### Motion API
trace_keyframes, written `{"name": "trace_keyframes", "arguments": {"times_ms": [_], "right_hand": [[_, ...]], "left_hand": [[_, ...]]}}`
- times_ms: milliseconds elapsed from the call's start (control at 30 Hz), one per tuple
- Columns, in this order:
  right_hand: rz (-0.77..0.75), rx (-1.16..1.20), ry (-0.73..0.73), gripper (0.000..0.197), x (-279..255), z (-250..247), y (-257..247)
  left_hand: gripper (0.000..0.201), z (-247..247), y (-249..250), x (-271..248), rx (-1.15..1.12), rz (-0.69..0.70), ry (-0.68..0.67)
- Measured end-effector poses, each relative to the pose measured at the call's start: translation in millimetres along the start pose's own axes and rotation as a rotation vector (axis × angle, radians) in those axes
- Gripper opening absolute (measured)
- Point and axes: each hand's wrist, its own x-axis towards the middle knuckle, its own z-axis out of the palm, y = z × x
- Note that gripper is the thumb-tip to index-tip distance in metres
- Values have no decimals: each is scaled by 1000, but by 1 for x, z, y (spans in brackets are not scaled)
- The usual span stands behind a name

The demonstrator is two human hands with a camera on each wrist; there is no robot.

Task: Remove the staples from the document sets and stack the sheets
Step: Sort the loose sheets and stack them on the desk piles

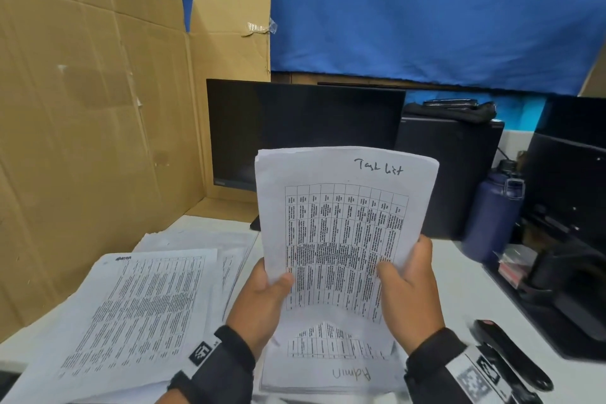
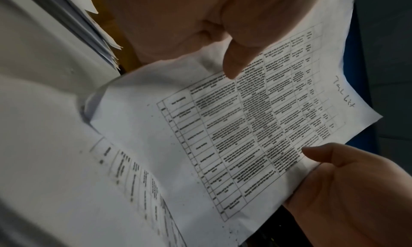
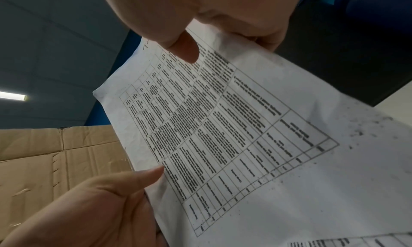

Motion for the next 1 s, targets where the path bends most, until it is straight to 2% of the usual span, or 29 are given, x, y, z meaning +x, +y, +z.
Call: {"name": "trace_keyframes", "arguments": {"times_ms": [167, 267, 433, 567, 633, 700, 800, 867, 900, 933, 967, 1000], "right_hand": [[0, -29, 25, 15, 6, 1, 1], [-19, -36, 40, 13, 6, -2, -1], [101, -12, 23, 15, -9, 1, 11], [177, -24, 25, 13, -15, 6, 23], [187, -34, 31, 13, -15, 7, 24], [174, -34, 30, 13, -13, 6, 19], [131, -64, 15, 15, -6, -3, 3], [98, -92, 3, 27, -1, -12, -9], [53, -175, 43, 42, -1, -17, -17], [-30, -308, 123, 66, -2, -23, -27], [-137, -444, 206, 90, -3, -28, -38], [-269, -561, 280, 103, -7, -31, -52]], "left_hand": [[21, 0, 2, 3, 17, 18, 87], [21, -2, 0, 2, -24, 8, 99], [31, -6, -24, -2, -97, -186, 67], [23, -5, -35, -4, -110, -284, 66], [21, -5, -32, -5, -98, -281, 22], [16, -5, -22, -7, -77, -253, 32], [19, -8, 0, -9, 63, -109, 75], [20, -14, 21, -10, 139, -26, 80], [20, -20, 31, -8, 191, 7, 92], [20, -24, 42, -7, 255, 43, 107], [20, -29, 53, -6, 352, 83, 124], [20, -33, 66, -5, 469, 134, 138]]}}
